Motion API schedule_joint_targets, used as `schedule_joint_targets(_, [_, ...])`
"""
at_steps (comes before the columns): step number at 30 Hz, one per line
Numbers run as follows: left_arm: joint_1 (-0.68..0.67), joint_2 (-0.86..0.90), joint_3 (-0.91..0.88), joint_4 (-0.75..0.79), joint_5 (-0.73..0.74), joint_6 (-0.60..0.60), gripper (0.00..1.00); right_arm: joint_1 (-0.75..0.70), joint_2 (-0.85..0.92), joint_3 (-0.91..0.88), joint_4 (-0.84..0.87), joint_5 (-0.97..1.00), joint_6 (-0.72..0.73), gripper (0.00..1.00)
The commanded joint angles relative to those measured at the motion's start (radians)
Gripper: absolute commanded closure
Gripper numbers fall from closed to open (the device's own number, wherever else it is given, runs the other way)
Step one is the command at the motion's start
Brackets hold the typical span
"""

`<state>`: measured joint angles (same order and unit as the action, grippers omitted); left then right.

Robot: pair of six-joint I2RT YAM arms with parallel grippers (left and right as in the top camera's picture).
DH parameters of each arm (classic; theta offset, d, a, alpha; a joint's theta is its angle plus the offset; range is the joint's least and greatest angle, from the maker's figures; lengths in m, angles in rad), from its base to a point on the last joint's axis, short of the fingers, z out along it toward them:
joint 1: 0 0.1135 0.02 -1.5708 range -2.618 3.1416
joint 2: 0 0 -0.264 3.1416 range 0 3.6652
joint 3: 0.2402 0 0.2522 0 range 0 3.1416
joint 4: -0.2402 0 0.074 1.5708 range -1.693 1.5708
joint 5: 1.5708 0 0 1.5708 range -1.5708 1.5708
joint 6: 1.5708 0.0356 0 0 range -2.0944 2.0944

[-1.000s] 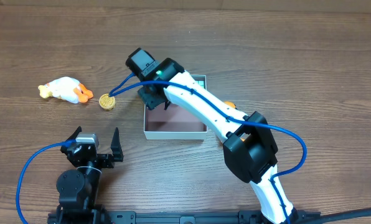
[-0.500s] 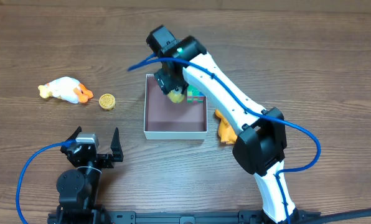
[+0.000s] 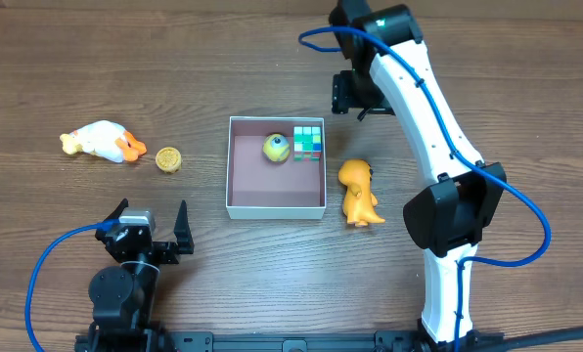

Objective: Pack container
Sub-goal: 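Move the right gripper over the orange dinosaur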

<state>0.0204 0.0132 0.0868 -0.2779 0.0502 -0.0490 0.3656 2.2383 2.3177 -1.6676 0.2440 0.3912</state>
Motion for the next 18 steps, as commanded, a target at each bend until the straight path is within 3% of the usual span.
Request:
schedule_joint_targets(1, [0.005, -0.007, -0.003, 0.001, 0.014, 0.009, 0.00, 0.014, -0.043, 0.023, -0.019, 0.011, 0.040, 0.15])
schedule_joint_targets(12, [0.005, -0.007, -0.003, 0.002, 0.014, 0.009, 0.00, 0.005, -0.052, -0.010, -0.026, 0.058, 0.061, 0.15])
schedule_joint_targets(18, [0.005, -0.007, -0.003, 0.002, 0.014, 0.009, 0.00, 0.005, -0.140, -0.093, -0.026, 0.051, 0.054, 0.15])
